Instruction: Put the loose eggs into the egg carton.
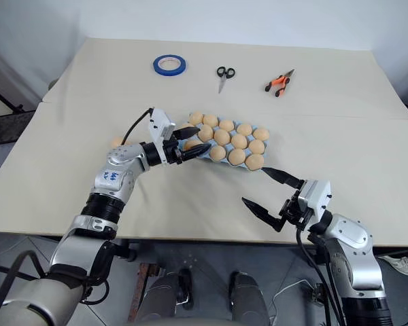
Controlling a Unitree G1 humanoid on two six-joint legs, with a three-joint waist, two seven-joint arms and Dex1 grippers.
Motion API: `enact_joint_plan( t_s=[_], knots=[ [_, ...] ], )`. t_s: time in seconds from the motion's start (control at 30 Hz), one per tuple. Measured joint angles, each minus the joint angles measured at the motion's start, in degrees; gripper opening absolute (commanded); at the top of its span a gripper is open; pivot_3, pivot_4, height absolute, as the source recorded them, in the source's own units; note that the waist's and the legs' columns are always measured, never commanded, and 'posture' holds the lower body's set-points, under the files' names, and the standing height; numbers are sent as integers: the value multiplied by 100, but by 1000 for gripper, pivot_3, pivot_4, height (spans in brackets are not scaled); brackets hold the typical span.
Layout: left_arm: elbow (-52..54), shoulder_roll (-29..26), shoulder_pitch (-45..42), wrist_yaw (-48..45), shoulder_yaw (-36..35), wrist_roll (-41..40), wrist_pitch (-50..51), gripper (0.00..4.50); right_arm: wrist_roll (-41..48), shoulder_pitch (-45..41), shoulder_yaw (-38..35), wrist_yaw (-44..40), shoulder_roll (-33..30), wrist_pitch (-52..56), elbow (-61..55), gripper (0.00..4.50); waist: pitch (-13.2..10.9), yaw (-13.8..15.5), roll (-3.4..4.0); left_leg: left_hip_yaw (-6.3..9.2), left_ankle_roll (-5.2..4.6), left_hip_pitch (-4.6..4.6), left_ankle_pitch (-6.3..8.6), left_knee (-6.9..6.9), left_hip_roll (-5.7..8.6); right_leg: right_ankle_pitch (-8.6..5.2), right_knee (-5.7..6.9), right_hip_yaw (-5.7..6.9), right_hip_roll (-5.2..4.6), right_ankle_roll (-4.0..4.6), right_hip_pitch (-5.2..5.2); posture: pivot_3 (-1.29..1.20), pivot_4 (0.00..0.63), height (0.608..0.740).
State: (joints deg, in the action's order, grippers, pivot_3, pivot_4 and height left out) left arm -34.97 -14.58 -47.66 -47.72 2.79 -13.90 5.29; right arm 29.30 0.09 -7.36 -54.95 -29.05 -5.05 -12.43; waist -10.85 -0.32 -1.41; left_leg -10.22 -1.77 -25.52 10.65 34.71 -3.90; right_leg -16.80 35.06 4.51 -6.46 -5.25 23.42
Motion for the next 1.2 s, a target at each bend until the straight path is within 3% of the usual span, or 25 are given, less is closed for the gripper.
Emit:
enact_joint_plan(
  t_s=[0.03,0.23,0.37,0.6,0.77,0.87,1.2],
  knots=[
    [-5,20,0,3,1,25,-55,4463,-1,30,0,13,4,-1,-25,4500,0,3,0,0,-1,0,1,2,1,0,0,-1,-3,0,-1,0,150,740],
    [-141,-52,6,423,-185,198,-633,4463,-1,-24,8,56,43,-12,-51,4500,0,-6,0,0,-9,-2,5,5,3,3,-1,-6,-8,-4,-1,0,150,740],
    [239,-462,251,471,-669,34,-901,4463,4,-176,33,-32,43,-12,46,4500,0,-43,0,0,-8,0,4,-9,1,-1,0,-5,-4,2,2,0,150,740],
    [1655,-1385,2077,38,-1425,-536,-594,4463,12,-400,48,-293,36,-11,337,4500,0,-149,1,-1,-7,1,4,-11,0,-2,11,-5,-5,3,4,0,150,740],
    [2888,-1697,3588,91,-2185,-973,-345,4463,22,-449,72,-474,37,-10,435,4500,0,-145,1,0,-3,9,6,-15,-1,-6,11,-14,-11,13,5,0,150,740],
    [3119,-1702,4289,290,-2569,-990,-393,4463,24,-467,83,-580,37,-12,483,4500,1,-128,2,-2,-1,7,7,-56,5,-27,-34,-27,-11,96,9,0,150,740],
    [3226,-1412,4539,1302,-2753,-899,-430,4463,-27,-678,88,-818,37,-136,788,4500,7,-128,-2,-27,19,8,-4,-112,10,1,-104,-34,-5,83,18,0,150,740]
  ],
)
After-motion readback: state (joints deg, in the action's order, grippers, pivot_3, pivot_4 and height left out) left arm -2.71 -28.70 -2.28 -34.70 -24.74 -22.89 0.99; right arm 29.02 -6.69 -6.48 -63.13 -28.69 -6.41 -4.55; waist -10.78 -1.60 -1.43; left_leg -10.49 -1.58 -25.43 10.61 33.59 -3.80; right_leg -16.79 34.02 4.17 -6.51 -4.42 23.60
